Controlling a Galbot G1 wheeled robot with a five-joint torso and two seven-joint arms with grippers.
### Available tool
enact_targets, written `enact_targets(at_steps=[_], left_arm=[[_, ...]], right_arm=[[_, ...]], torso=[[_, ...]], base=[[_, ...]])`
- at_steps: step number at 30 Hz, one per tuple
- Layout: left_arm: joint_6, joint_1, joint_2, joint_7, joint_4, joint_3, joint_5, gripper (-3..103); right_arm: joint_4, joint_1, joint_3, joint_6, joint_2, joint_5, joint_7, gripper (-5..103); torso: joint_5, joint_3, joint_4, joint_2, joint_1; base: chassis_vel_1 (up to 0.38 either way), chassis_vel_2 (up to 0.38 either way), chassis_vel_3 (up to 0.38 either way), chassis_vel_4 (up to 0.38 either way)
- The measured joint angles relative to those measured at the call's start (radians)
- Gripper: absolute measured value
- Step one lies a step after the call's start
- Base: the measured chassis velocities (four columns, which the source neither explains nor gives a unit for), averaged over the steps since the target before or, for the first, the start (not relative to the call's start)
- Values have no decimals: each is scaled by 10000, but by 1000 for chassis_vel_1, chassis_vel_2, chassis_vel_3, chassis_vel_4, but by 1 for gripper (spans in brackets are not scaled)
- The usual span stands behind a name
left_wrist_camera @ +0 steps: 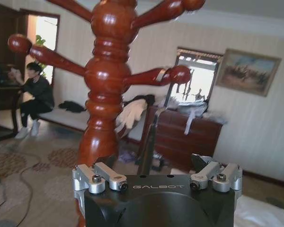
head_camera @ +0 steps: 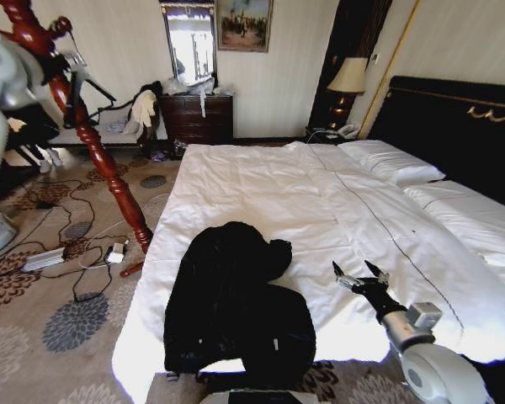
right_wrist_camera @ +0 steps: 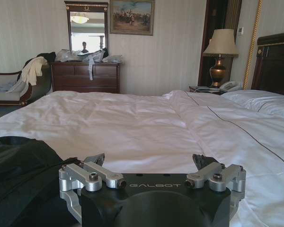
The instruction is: Pick up the clothes from the bed and hang them on the clothes hanger.
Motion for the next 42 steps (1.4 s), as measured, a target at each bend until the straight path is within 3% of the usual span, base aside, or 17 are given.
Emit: enact_targets(at_steps=[4, 15, 20, 28, 30, 34, 42], left_arm=[[40, -315, -393, -450, 627, 255, -309, 91], [30, -1342, -1465, -669, 2475, 1197, -761, 81], [18, -1309, -1528, -756, 2643, 1277, -577, 68], [-1, -1139, -1439, -673, 2699, 1251, -442, 36], [-1, -1119, -1436, -672, 2698, 1238, -443, 36], [-8, -1056, -1401, -632, 2599, 1189, -442, 17], [-7, -1060, -1369, -616, 2469, 1171, -403, 16]], right_arm=[[-10, 4, 7, 32, 3, -3, -3, 100], [-11, 18, 10, 57, 52, 6, -12, 100], [-10, 32, 30, 77, 62, 22, -12, 100], [-13, 37, -4, 104, 101, 25, -8, 100], [-13, 40, -7, 105, 101, 28, -8, 100], [-27, 26, -30, 121, 129, 33, -4, 100], [-75, 43, -151, 142, 197, 7, 6, 100]], torso=[[3, 1, -4, 0, 0], [8, 1, -9, 0, 0], [4, 0, 0, 0, 0], [3, 0, -3, 0, -1], [3, 0, -3, 0, 0], [4, 0, -6, 0, 0], [2, 1, -5, 0, 0]], base=[[0, 0, 0, 0], [0, 0, 0, 0], [0, 0, 0, 0], [0, 0, 0, 0], [0, 0, 0, 0], [0, 0, 0, 0], [0, 0, 0, 0]])
